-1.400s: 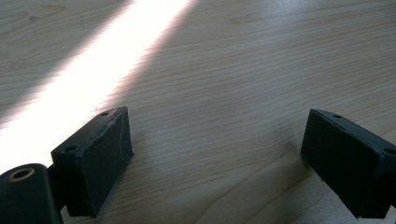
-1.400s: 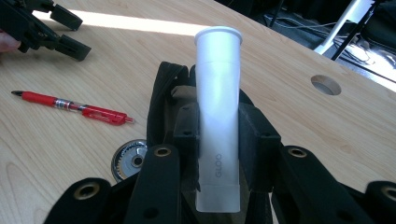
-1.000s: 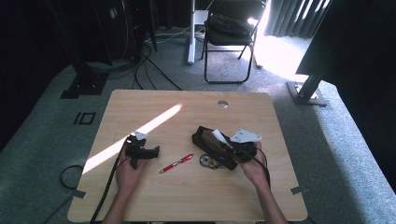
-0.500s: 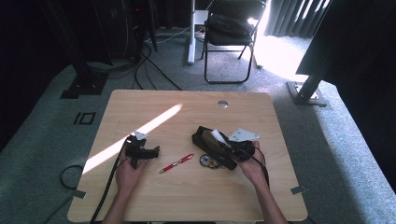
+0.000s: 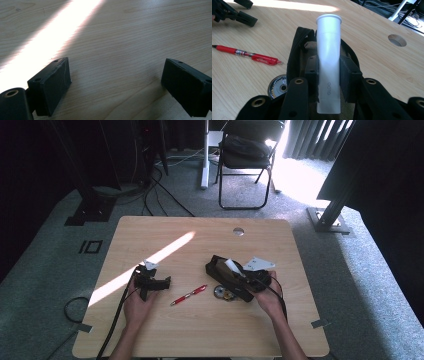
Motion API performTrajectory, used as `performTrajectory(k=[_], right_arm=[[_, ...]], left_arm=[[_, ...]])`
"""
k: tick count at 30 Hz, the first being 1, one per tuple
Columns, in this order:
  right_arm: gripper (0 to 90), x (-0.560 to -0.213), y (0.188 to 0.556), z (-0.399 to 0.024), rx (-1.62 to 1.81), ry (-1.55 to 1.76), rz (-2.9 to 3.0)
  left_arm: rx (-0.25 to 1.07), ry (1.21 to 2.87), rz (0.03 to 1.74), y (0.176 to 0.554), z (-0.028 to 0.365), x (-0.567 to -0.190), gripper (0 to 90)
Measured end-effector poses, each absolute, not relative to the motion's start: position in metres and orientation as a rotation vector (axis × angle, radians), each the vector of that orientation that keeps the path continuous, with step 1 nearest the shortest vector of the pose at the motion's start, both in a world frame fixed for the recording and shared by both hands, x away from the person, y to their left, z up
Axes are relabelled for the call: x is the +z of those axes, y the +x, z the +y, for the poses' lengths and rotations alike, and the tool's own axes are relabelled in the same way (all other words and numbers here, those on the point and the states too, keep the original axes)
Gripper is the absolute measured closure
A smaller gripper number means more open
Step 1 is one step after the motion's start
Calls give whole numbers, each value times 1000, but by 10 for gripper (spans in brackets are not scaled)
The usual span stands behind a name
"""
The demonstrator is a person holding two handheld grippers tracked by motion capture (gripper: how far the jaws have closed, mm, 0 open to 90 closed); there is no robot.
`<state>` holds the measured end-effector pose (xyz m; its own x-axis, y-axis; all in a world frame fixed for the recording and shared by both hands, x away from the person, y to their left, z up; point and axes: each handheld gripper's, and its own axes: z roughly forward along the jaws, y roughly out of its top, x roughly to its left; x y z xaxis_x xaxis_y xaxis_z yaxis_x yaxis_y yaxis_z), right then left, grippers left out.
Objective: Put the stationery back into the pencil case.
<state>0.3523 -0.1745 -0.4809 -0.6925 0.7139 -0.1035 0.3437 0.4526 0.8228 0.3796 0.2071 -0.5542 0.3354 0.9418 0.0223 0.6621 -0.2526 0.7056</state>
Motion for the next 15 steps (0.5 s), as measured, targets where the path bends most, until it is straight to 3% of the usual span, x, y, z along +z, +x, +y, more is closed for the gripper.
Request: performTrajectory(k=[15], right_arm=[[708, -485, 357, -173, 1116, 912, 2297]], left_arm=[[605, 2005, 1401, 380, 207, -554, 89]])
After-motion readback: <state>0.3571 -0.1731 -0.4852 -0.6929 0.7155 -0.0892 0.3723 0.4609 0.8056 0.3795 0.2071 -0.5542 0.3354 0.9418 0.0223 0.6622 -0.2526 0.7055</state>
